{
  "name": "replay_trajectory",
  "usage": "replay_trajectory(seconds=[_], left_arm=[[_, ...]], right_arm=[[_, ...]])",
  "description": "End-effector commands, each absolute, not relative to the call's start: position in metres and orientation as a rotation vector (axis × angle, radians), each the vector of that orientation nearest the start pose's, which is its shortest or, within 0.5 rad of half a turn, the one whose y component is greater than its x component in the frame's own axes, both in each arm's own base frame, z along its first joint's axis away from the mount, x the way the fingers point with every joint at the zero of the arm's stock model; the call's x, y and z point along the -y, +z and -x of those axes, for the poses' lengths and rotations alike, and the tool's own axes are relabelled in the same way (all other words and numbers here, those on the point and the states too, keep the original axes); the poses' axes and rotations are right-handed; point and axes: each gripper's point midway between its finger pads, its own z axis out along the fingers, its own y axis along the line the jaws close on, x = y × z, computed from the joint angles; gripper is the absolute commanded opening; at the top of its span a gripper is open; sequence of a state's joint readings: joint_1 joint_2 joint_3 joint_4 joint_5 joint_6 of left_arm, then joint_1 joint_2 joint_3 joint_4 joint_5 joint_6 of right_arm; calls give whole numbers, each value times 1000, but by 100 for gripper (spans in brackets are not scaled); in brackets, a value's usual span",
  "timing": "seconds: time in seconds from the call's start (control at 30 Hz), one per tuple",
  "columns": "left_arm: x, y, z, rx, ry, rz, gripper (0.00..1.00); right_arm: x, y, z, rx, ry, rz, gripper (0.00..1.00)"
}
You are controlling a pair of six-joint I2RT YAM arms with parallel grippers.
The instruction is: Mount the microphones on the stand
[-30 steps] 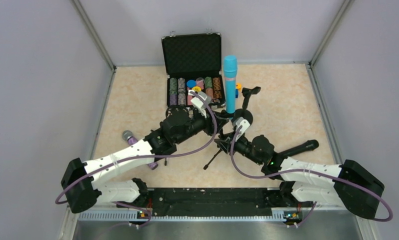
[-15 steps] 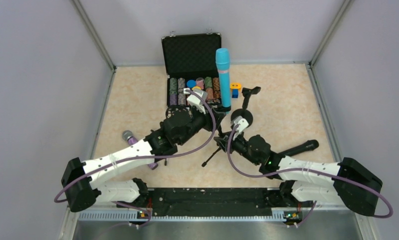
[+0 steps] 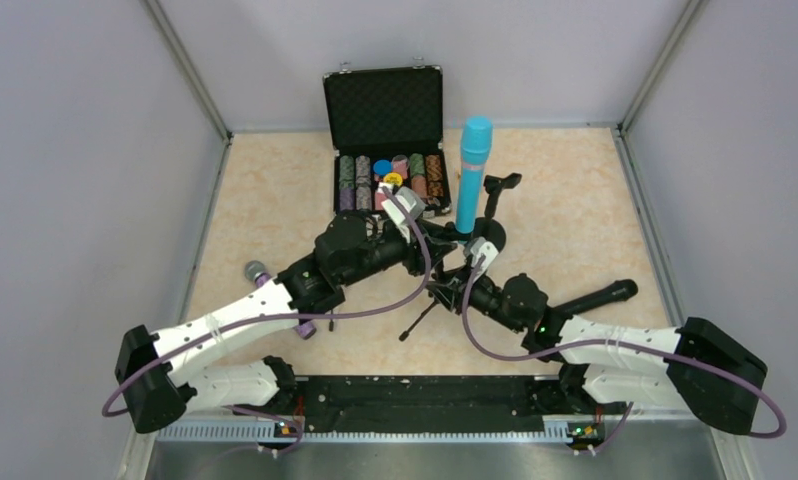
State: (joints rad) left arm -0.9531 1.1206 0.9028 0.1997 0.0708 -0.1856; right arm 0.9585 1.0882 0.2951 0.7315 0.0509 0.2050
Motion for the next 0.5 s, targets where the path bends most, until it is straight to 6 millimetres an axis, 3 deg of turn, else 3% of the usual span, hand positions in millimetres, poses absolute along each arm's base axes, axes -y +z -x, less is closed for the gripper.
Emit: replay_trajectory(seconds=[0.0, 0.33, 0.47], left_arm=[[339, 412, -159, -1088, -1100, -904, 0], [326, 408, -99, -938, -1244, -1165, 0], [321, 411, -105, -954, -1212, -1120, 0]], right_arm=[[-279, 131, -201, -1695, 879, 556, 0], [-286, 136, -174, -1605, 1021, 743, 0], [-286, 133, -174, -1617, 1021, 745, 0]])
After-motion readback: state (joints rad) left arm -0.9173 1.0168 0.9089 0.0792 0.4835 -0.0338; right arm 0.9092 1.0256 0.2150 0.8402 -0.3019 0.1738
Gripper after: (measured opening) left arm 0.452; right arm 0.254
